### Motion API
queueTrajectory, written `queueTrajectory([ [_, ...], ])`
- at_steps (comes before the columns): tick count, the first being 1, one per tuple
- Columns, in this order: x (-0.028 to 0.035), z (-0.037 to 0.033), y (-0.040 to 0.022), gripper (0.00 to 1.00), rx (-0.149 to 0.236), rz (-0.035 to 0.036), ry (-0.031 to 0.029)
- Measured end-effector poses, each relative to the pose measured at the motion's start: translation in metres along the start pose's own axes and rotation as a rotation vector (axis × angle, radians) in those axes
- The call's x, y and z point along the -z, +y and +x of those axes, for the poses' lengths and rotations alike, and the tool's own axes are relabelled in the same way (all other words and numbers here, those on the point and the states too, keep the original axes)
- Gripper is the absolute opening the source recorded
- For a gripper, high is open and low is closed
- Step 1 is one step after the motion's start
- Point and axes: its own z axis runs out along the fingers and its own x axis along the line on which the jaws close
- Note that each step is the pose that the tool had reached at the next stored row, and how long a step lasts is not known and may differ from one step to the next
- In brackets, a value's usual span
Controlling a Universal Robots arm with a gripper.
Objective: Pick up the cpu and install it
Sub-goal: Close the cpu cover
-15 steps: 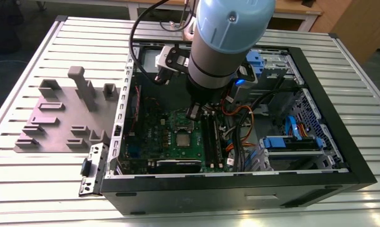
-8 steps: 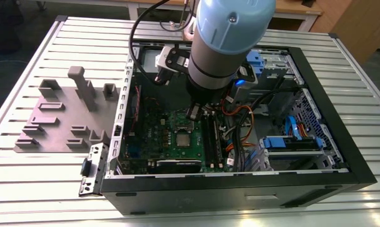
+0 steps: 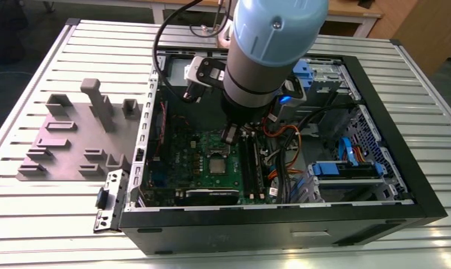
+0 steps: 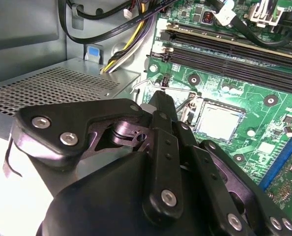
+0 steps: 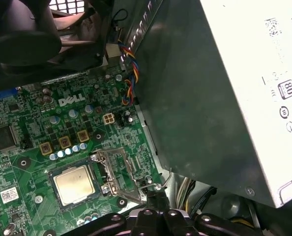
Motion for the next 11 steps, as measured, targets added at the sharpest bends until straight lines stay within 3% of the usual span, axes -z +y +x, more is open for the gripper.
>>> queueTrajectory([
  [11,0.0017,0.0047,-0.0017,0.11,0.0,0.0,0.0],
])
